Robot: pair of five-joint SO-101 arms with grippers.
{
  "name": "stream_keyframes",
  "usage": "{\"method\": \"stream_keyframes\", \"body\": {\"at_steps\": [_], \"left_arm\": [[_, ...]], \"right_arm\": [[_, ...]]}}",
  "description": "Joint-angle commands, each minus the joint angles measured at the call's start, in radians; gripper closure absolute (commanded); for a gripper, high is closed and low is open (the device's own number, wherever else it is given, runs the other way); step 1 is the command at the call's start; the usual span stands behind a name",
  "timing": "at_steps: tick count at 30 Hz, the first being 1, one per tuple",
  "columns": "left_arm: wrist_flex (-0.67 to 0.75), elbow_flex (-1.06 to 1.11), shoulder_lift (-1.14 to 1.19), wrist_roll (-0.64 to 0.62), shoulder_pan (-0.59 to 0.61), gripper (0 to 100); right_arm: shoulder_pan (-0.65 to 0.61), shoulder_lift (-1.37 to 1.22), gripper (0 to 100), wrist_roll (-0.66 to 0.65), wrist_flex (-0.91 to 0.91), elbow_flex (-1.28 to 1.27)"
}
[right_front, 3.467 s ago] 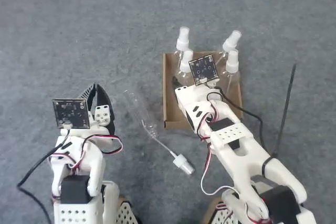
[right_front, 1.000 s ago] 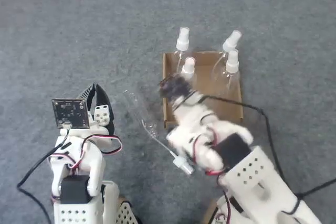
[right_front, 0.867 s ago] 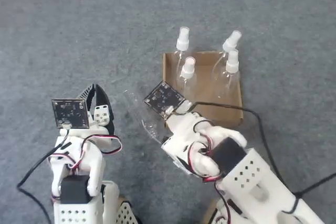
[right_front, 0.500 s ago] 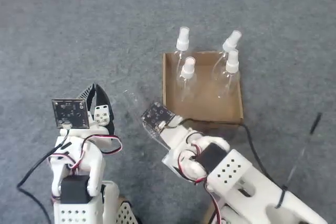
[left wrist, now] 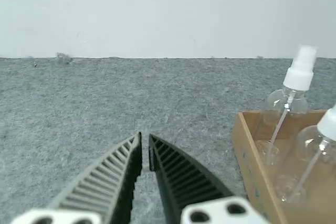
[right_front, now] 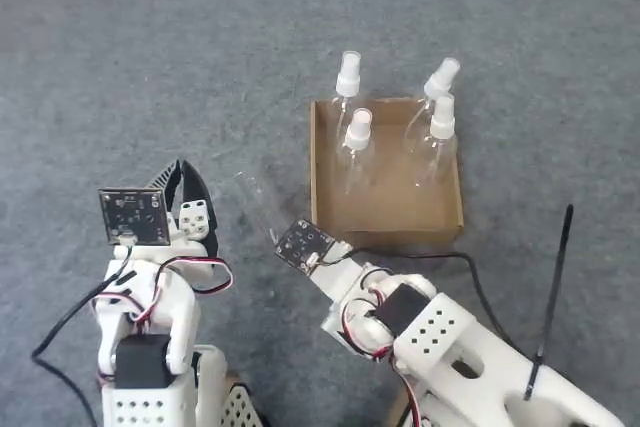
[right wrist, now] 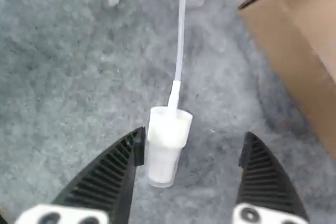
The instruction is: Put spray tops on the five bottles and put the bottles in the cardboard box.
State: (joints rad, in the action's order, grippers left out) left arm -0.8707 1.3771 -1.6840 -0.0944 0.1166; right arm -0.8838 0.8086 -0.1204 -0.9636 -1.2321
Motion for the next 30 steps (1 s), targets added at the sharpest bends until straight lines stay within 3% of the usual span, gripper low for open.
{"method": "stream_keyframes", "body": {"at_steps": [1,6,15,30], "left_arm": [[0.029,-0.022,0.008,-0.002,0.005,99],[0.028,-0.022,0.008,-0.002,0.005,99],[0.028,-0.022,0.008,-0.002,0.005,99],[0.026,-0.022,0.008,-0.002,0.005,99]], "right_arm": [[-0.007,-0.007,85.3,-0.020,0.070,-0.018],[-0.007,-0.008,94.9,-0.025,0.151,-0.055],[-0.005,-0.010,78.3,-0.021,0.087,-0.040],[-0.005,-0.213,79.1,-0.021,0.087,0.032]]}}
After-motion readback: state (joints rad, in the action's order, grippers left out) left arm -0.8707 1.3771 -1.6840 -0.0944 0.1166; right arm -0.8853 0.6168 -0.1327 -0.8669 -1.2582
